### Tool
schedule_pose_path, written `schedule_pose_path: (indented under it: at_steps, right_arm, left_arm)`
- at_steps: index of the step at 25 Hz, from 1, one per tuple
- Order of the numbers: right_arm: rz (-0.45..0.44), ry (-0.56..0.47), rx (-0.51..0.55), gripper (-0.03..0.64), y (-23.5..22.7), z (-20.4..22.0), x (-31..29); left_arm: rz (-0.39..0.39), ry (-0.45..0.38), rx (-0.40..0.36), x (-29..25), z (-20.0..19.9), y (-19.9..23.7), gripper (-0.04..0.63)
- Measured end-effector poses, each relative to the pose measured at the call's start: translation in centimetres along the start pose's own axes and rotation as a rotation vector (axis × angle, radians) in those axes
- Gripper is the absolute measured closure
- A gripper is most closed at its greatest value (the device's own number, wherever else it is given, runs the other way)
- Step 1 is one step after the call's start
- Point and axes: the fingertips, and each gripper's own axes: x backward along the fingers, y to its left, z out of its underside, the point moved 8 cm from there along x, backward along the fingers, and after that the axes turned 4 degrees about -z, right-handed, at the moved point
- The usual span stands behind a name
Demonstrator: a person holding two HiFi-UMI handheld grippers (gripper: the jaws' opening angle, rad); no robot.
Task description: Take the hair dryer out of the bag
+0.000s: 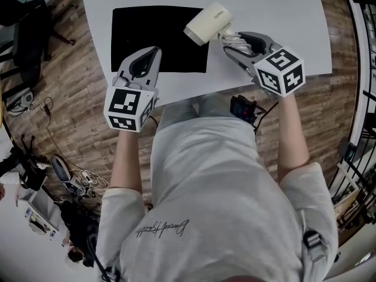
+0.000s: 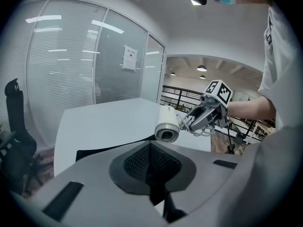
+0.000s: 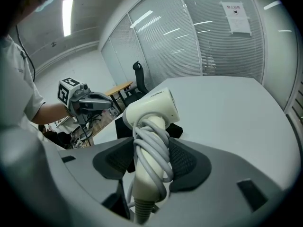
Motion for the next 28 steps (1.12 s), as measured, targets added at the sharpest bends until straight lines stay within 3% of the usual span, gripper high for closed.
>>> schedule_pose_path:
  at_steps: [17,28]
  right_arm:
    - [0.003,-0.072,0.038,0.370,4.0,-2.0,2.6]
    - [-0.008,-0.109,0.042,0.371,6.5,-2.2,3.3]
  left_arm:
    - [-0.026,-0.057,0.024,2.9,-1.7,-1.5,0.583]
    - [-0.098,-0.149,0.058,5.2,-2.3,-3.1,0.583]
